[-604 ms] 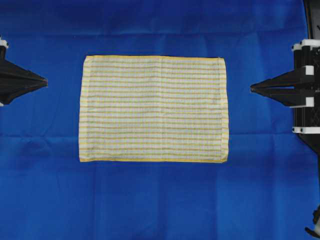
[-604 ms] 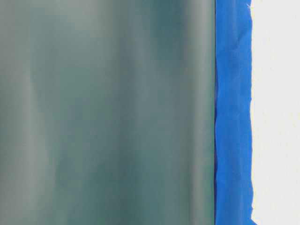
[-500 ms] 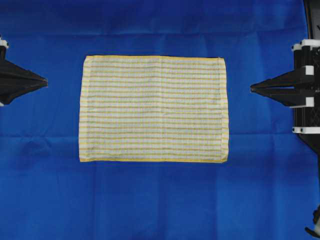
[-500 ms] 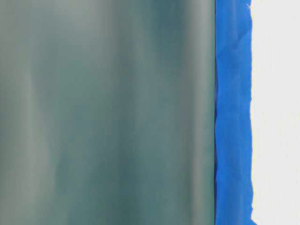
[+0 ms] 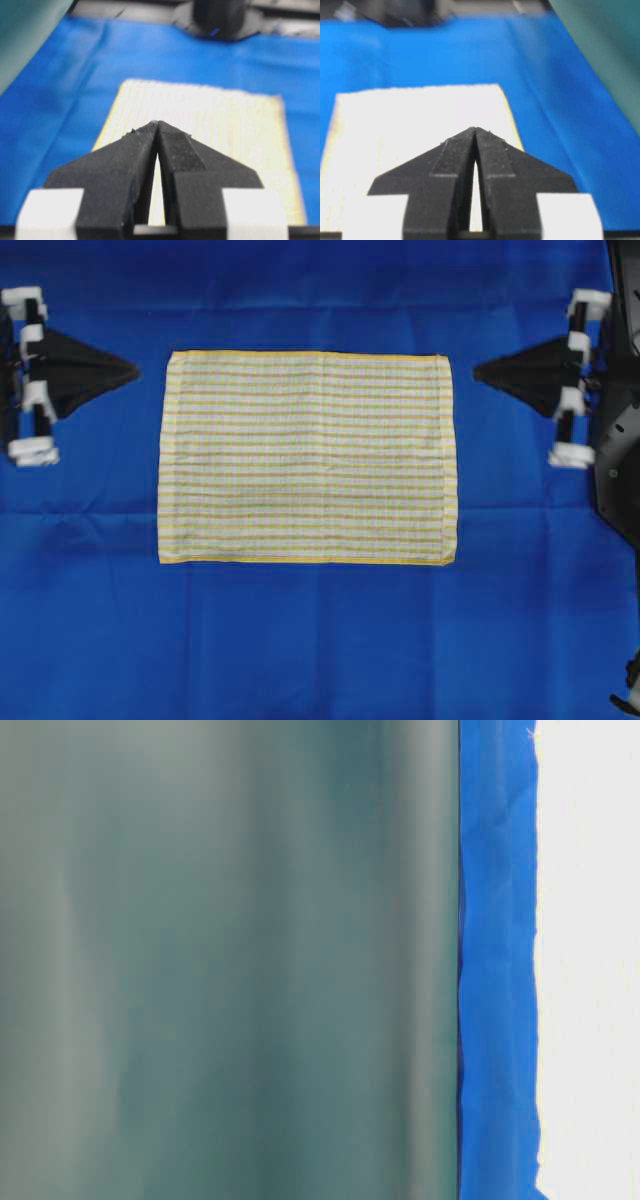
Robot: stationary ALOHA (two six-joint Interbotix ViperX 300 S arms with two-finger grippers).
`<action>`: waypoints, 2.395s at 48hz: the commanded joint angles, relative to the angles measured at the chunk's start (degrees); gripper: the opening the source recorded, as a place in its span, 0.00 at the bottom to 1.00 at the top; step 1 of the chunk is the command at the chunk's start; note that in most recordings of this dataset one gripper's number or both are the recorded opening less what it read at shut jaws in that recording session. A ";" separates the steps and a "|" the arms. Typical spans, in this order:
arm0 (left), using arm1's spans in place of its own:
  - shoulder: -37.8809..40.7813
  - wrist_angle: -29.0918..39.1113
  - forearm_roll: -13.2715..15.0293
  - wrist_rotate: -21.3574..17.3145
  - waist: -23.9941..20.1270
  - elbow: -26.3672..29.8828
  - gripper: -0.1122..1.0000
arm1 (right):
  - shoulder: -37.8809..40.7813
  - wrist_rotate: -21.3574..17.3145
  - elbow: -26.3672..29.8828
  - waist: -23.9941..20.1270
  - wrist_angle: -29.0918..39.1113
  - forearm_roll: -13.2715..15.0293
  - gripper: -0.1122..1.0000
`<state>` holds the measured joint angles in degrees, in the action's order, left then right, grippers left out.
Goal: Fold the yellow towel.
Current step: 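Move both grippers to the towel's top corners and grasp them, then lift the top edge and fold it down toward the bottom edge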
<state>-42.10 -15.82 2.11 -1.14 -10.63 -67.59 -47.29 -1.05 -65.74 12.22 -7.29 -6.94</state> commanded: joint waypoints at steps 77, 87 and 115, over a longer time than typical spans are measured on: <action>49.57 -13.18 0.35 0.00 -15.82 5.62 0.15 | 46.14 -0.09 3.25 16.17 -11.87 -3.52 0.13; 45.00 -8.70 0.35 -0.09 -15.82 5.71 0.15 | 41.57 -0.09 3.08 16.17 -10.02 -3.52 0.13; 37.09 -4.48 0.26 -2.20 -13.71 5.10 0.15 | 36.56 -0.18 1.49 14.33 -8.17 -5.62 0.13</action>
<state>-3.16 -20.57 2.37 -3.43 -25.49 -62.75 -9.14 -1.14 -64.16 27.60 -15.29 -11.95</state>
